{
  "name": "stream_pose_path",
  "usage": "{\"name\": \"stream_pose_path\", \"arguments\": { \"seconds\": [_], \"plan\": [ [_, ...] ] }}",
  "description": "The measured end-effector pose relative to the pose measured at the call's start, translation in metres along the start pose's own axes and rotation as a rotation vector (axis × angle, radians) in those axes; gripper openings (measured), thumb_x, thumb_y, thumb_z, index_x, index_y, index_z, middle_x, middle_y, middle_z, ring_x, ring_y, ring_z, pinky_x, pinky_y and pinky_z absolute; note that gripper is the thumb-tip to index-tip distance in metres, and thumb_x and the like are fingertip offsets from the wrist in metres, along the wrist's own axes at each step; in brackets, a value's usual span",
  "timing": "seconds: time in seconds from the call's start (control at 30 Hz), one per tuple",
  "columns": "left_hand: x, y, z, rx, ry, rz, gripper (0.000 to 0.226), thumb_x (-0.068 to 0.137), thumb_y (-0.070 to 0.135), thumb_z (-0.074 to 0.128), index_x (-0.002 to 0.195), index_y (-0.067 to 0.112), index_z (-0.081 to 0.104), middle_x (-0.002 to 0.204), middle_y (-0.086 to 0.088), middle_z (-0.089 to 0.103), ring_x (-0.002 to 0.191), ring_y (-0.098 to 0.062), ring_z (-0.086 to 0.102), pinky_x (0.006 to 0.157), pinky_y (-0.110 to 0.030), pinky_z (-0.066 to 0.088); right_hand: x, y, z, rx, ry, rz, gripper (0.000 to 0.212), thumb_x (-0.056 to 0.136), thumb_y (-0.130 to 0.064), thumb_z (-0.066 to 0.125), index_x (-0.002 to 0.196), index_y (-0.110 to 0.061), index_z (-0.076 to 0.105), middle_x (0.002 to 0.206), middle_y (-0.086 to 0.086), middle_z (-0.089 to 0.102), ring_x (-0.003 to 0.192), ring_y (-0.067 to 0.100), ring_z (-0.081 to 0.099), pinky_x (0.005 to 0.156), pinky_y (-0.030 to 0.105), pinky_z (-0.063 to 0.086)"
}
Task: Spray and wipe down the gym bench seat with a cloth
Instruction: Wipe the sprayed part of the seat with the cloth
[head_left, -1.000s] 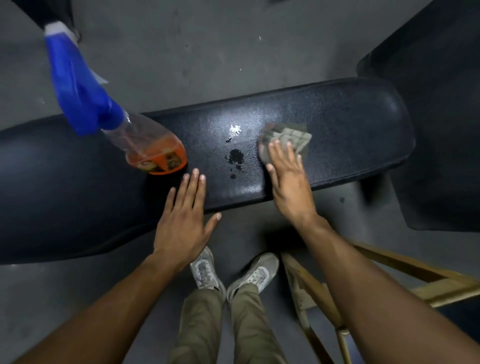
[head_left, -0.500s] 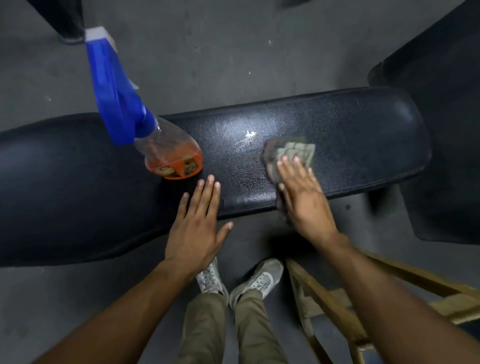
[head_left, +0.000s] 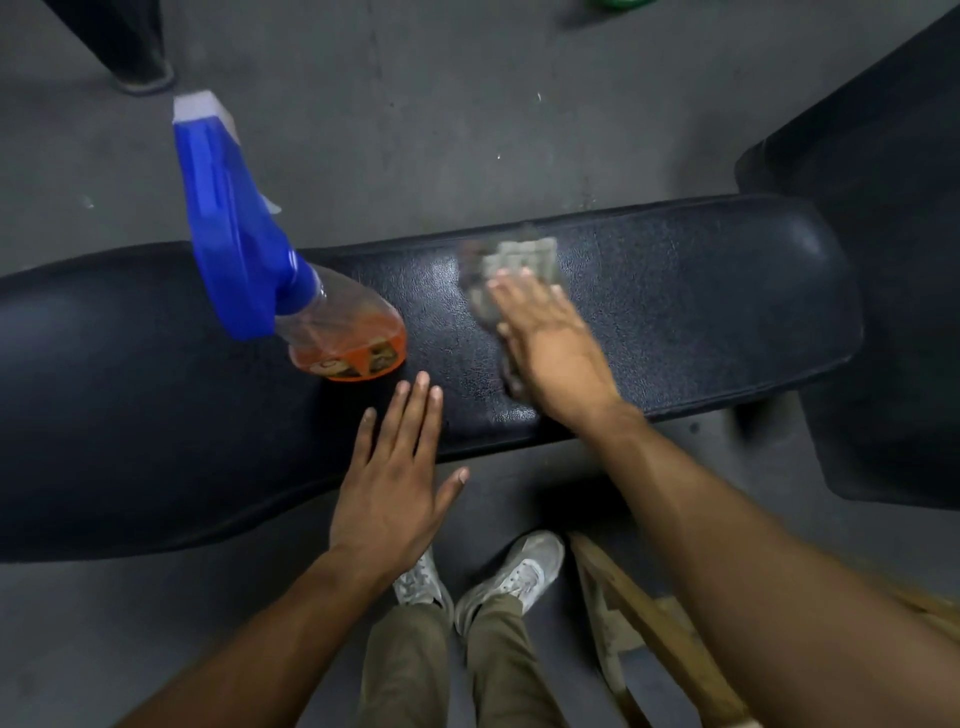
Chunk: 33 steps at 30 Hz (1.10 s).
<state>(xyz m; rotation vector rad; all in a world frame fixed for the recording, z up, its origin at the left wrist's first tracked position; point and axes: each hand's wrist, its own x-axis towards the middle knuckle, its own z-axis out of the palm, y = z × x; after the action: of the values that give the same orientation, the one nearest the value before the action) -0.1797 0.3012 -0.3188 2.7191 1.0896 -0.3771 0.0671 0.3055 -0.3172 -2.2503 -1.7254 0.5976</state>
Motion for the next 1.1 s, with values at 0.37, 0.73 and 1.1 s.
{"name": "stream_pose_path", "arguments": {
  "seconds": [0.37,0.73,1.1],
  "plan": [
    [0.002,0.003,0.003,0.009,-0.003,-0.019,0.092,0.096,0.064,0.036,0.163,0.008,0.007,0.172,-0.009,-0.006,0.159,-0.023,-0.003,0.126,-0.051,0.013,0.021,0.064,-0.042,0.048,0.117,0.389,0.055,0.107,-0.024,0.033,0.161,-0.01,0.033,0.17,0.013,0.024,0.159,0.033,0.015,0.13,0.048,0.012],
    [0.0,0.003,0.002,0.02,-0.01,-0.016,0.093,0.096,0.065,0.033,0.163,0.008,0.004,0.172,-0.009,-0.008,0.159,-0.023,-0.004,0.127,-0.051,0.012,0.032,-0.002,-0.009,0.025,-0.062,-0.082,0.054,0.11,-0.024,0.04,0.163,-0.019,0.028,0.171,0.003,0.022,0.16,0.02,0.013,0.131,0.044,0.012],
    [0.002,0.005,0.005,0.03,0.014,-0.023,0.094,0.096,0.067,0.033,0.163,0.008,0.001,0.172,-0.008,-0.01,0.159,-0.022,-0.008,0.127,-0.05,0.009,0.061,-0.001,-0.009,0.069,0.105,0.207,0.053,0.109,-0.021,0.036,0.161,-0.016,0.032,0.171,0.011,0.023,0.16,0.027,0.014,0.129,0.051,0.017]
  ]
}}
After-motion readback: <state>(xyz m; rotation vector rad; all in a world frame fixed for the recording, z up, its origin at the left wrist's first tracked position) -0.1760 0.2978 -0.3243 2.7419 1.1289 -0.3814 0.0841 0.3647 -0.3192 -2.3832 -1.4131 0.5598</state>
